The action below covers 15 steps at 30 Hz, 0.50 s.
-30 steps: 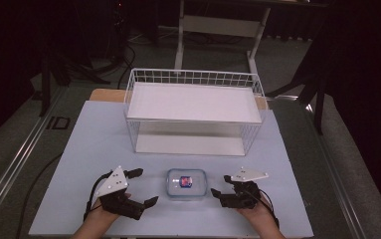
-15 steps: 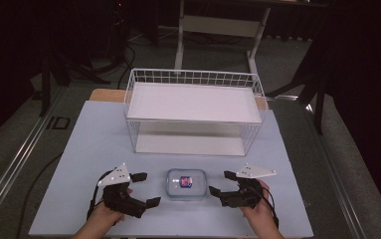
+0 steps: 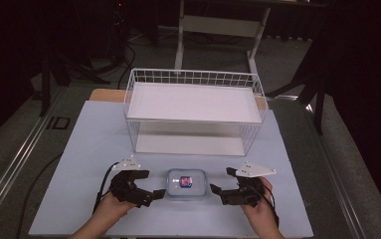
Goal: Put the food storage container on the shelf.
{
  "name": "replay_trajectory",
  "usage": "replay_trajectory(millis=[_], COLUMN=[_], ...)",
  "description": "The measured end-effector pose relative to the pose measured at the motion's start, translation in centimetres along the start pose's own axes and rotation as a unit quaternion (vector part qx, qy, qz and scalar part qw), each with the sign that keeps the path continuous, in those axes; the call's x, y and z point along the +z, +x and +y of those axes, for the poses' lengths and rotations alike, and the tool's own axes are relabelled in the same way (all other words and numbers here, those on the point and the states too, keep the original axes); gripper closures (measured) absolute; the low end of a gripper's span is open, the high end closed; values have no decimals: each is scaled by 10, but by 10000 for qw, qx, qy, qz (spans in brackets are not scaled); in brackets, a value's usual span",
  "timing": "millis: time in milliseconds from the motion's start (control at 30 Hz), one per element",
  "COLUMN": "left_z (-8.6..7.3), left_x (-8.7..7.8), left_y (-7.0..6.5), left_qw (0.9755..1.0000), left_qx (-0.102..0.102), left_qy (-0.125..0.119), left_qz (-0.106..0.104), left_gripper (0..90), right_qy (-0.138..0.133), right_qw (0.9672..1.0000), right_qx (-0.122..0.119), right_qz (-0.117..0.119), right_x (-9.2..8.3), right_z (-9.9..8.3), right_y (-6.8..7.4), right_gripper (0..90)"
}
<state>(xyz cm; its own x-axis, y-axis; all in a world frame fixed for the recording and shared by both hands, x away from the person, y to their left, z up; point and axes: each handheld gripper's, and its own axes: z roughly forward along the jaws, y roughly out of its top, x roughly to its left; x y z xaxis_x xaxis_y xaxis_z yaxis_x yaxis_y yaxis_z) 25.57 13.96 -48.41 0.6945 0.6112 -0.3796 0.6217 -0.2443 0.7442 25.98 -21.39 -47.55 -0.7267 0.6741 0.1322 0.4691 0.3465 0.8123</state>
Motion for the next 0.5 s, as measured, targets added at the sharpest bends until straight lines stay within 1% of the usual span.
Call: replay_trajectory(millis=[33, 67, 100, 167, 200, 233, 267, 300, 333, 367, 400, 433, 467, 500], left_z=[1, 2, 3, 3, 3, 3, 2, 1, 0, -1, -3, -4, -5, -6], left_x=[3, 7, 10, 14, 17, 19, 22, 25, 27, 30, 33, 35, 36, 37], left_y=[1, 2, 4, 7, 8, 9, 10, 12, 14, 16, 18, 20, 22, 24], left_qw=[10000, 9999, 9997, 9993, 9989, 9986, 9980, 9973, 9965, 9953, 9938, 9923, 9913, 9899], left_qx=[-18, -65, -128, -307, -381, -445, -525, -632, -746, -882, -1022, -1156, -1238, -1339], left_qy=[56, 145, 219, 193, 244, 289, 325, 347, 362, 367, 374, 395, 384, 385], left_qz=[-7, -3, -21, -57, -88, -65, -101, -139, -121, -180, -234, -222, -241, -251], left_gripper=[21, 21, 21, 22, 21, 21, 22, 22, 22, 22, 22, 22, 22, 22], right_qy=[72, 98, 116, 185, 253, 320, 350, 378, 396, 427, 464, 511, 565, 615], right_qw=[9994, 9981, 9970, 9953, 9940, 9926, 9901, 9861, 9831, 9797, 9767, 9741, 9710, 9695], right_qx=[267, 486, 618, 819, 933, 1041, 1218, 1441, 1608, 1753, 1874, 1966, 2058, 2105], right_qz=[200, 363, 451, 481, 514, 535, 606, 737, 785, 868, 938, 992, 1074, 1091], right_x=[1, 3, 4, 7, 10, 13, 15, 18, 21, 24, 28, 31, 35, 38], right_z=[-1, -2, -3, -4, -4, -3, -3, -3, -4, -5, -7, -8, -9, -10], right_y=[-2, -3, -4, -6, -7, -8, -10, -13, -15, -17, -18, -20, -21, -22], right_gripper=[139, 138, 134, 133, 132, 125, 126, 126, 126, 126, 126, 130, 132, 137])
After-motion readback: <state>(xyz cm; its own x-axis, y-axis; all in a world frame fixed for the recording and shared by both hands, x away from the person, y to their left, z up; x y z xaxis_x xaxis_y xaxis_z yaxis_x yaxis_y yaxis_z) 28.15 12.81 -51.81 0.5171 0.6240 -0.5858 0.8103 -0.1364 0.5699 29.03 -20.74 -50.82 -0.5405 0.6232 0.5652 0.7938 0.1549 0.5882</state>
